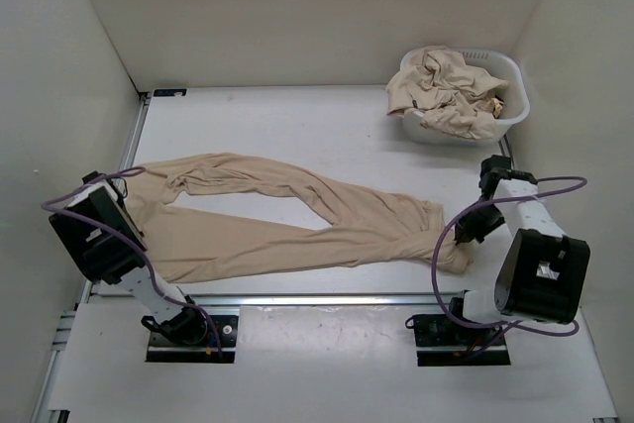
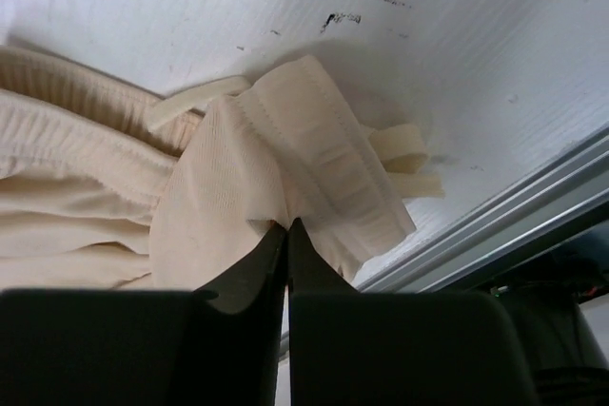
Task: Fold and stack the trousers
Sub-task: Flatten the trousers out
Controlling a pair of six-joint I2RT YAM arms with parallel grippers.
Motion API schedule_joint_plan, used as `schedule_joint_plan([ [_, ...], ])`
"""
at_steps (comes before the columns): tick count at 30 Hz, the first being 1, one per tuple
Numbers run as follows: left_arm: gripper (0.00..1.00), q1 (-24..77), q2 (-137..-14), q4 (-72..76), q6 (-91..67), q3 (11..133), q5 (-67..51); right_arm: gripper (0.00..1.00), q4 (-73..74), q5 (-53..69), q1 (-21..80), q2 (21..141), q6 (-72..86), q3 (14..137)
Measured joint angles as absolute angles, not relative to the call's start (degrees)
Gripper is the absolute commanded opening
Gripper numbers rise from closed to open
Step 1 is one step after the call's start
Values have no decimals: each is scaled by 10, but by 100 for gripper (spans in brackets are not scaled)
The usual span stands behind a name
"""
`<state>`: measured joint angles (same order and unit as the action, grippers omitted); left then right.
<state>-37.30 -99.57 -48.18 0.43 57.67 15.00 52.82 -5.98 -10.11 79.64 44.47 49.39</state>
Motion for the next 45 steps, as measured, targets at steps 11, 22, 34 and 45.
schedule_joint_plan([
  [11,14,-397,-886,-602,1,740,163,0,622,-105,-101,666,394,693],
  [22,14,-349,-992,-750,0,959,139,0,671,-101,-101,677,353,744],
  [34,48,-209,-1392,-761,8,1190,142,0,585,-82,-101,861,286,745],
  [45,100,-235,-1283,-635,5,1102,124,0,567,-77,-101,861,267,745],
])
